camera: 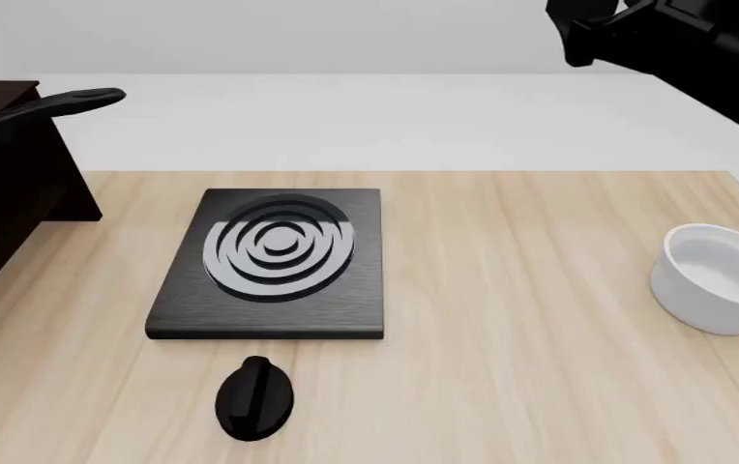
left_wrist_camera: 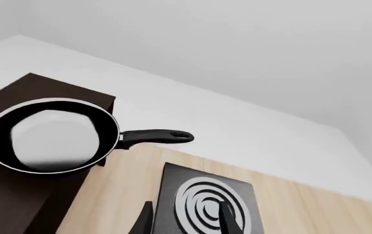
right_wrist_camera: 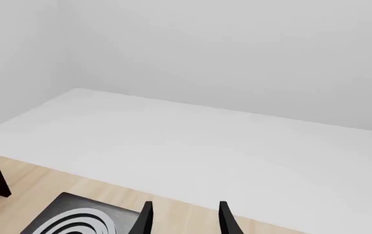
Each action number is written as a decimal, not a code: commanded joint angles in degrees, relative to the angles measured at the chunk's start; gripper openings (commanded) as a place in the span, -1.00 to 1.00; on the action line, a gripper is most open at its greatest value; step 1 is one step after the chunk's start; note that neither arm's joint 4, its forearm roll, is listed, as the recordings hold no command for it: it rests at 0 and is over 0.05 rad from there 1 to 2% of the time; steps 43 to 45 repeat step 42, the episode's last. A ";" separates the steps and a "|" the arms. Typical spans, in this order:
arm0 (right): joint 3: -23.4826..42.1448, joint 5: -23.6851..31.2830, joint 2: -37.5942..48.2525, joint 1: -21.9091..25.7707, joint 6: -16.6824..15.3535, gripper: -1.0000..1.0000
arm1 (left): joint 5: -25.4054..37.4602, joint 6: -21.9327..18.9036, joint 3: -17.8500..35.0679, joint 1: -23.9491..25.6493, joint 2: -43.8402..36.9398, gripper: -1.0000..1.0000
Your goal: Put the frying pan on the cabinet shelf.
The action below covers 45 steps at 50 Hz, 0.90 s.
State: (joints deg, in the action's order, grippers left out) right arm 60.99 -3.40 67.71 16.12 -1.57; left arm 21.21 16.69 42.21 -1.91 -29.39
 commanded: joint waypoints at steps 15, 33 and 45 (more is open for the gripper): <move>-0.92 -0.84 -0.93 -0.01 0.03 1.00 | 5.78 -1.63 -1.13 0.90 7.59 1.00; -4.02 -2.37 -3.23 0.52 0.61 1.00 | 5.03 -5.01 -2.63 1.90 7.63 1.00; -3.93 -2.45 -4.01 1.20 0.57 1.00 | 5.54 -5.31 -1.96 2.20 8.57 1.00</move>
